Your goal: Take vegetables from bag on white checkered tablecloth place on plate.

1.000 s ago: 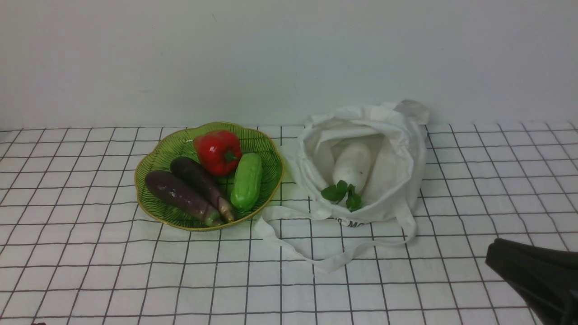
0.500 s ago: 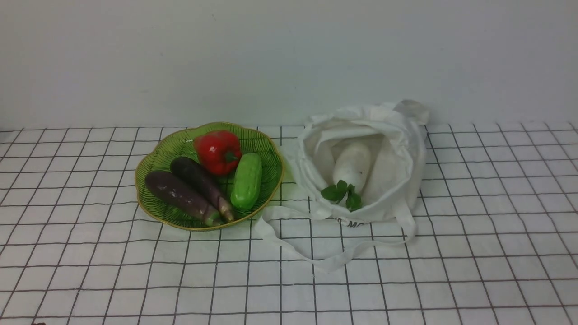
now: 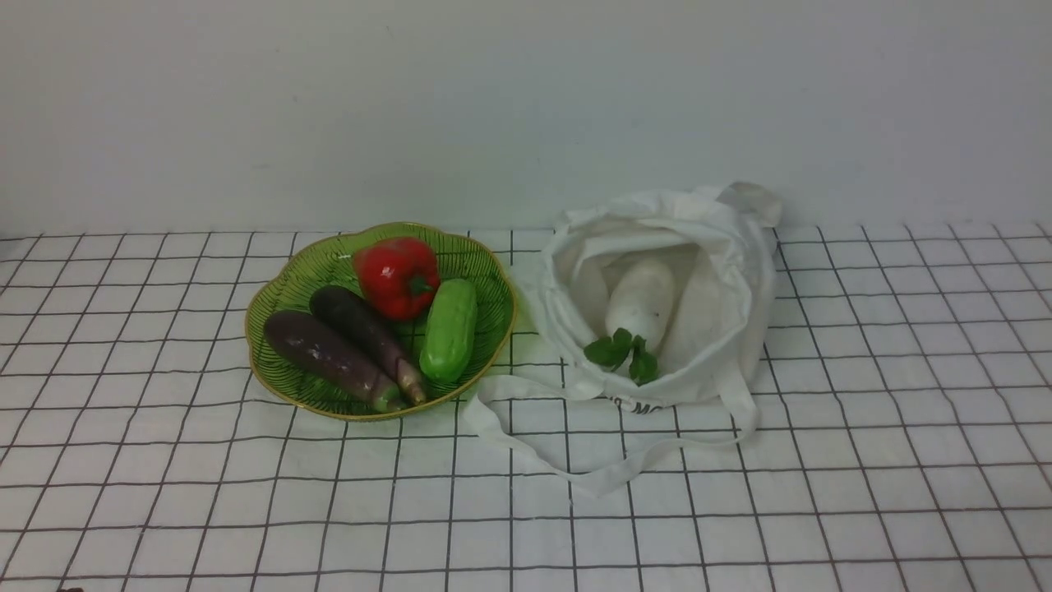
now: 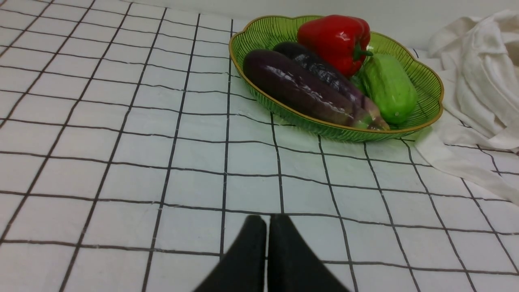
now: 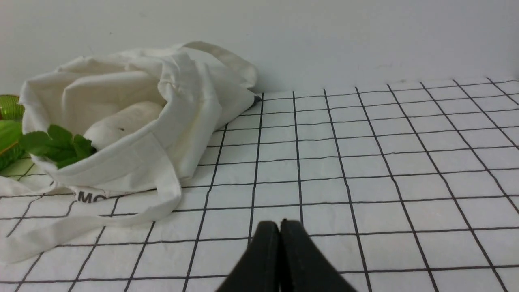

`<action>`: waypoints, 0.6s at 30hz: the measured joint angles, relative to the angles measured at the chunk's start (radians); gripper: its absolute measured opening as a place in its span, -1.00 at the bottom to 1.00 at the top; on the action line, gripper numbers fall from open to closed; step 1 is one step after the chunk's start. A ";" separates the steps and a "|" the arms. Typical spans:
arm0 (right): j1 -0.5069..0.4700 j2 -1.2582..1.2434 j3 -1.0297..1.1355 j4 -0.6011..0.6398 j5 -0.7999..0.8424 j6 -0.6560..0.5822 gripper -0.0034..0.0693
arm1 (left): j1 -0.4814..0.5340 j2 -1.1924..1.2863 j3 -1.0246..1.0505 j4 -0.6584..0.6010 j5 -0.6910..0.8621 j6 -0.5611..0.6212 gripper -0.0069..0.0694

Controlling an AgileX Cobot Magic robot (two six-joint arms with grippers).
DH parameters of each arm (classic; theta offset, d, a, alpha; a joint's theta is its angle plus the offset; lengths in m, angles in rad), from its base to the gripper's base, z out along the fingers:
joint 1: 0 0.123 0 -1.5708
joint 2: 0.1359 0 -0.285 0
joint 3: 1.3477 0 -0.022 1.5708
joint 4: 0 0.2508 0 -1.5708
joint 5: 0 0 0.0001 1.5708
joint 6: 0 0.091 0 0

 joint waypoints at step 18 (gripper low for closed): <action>0.000 0.000 0.000 0.000 0.004 -0.004 -0.95 | 0.000 0.000 0.000 0.000 0.000 0.000 -0.84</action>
